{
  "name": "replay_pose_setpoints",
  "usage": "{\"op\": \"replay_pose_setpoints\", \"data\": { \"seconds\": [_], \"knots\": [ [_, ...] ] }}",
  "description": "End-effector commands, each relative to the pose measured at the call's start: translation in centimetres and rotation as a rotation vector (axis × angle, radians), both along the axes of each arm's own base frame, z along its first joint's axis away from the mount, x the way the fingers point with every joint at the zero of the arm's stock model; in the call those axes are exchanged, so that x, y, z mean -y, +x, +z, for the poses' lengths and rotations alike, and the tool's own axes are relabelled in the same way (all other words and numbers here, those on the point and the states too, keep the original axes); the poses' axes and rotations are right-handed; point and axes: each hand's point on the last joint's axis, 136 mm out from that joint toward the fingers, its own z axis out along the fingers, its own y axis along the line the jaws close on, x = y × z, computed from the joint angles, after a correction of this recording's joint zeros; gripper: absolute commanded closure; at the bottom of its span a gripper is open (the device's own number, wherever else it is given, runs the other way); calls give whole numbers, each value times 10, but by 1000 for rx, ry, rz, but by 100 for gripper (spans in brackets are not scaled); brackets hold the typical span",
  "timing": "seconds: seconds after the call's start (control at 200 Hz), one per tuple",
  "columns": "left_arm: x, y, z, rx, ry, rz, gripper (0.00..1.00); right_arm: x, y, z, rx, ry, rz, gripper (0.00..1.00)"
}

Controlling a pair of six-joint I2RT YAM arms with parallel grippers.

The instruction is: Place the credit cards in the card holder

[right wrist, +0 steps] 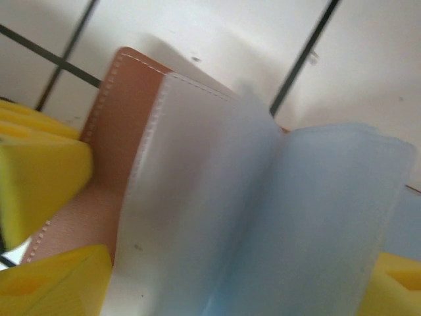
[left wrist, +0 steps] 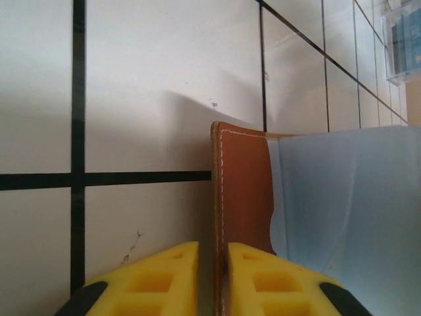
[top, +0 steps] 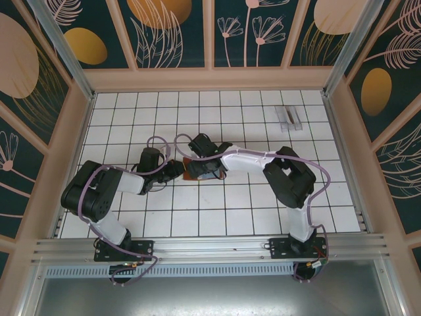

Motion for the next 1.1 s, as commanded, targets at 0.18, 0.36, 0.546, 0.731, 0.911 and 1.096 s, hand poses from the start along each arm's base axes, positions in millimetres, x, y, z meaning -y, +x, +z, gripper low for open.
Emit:
{"op": "replay_pose_setpoints", "data": {
  "seconds": [0.18, 0.36, 0.546, 0.731, 0.911, 1.096],
  "knots": [
    [-10, 8, 14, 37, -34, 27, 66, -13, -1, 12, 36, 17, 71, 10],
    [-6, 12, 20, 43, -60, 17, 62, -5, 3, 11, 57, -2, 43, 10],
    [1, 14, 23, 44, -84, -20, 57, 2, 5, 3, 49, 6, 5, 14],
    [6, 14, 25, 52, -98, -50, 54, 0, 2, 1, 28, 46, 15, 17],
    [9, 15, 28, 68, -111, -71, 46, -3, 3, 4, 38, 84, 28, 18],
    [10, 16, 29, 82, -124, -75, 47, -5, 0, 9, 2, 195, 42, 22]
  ]
}}
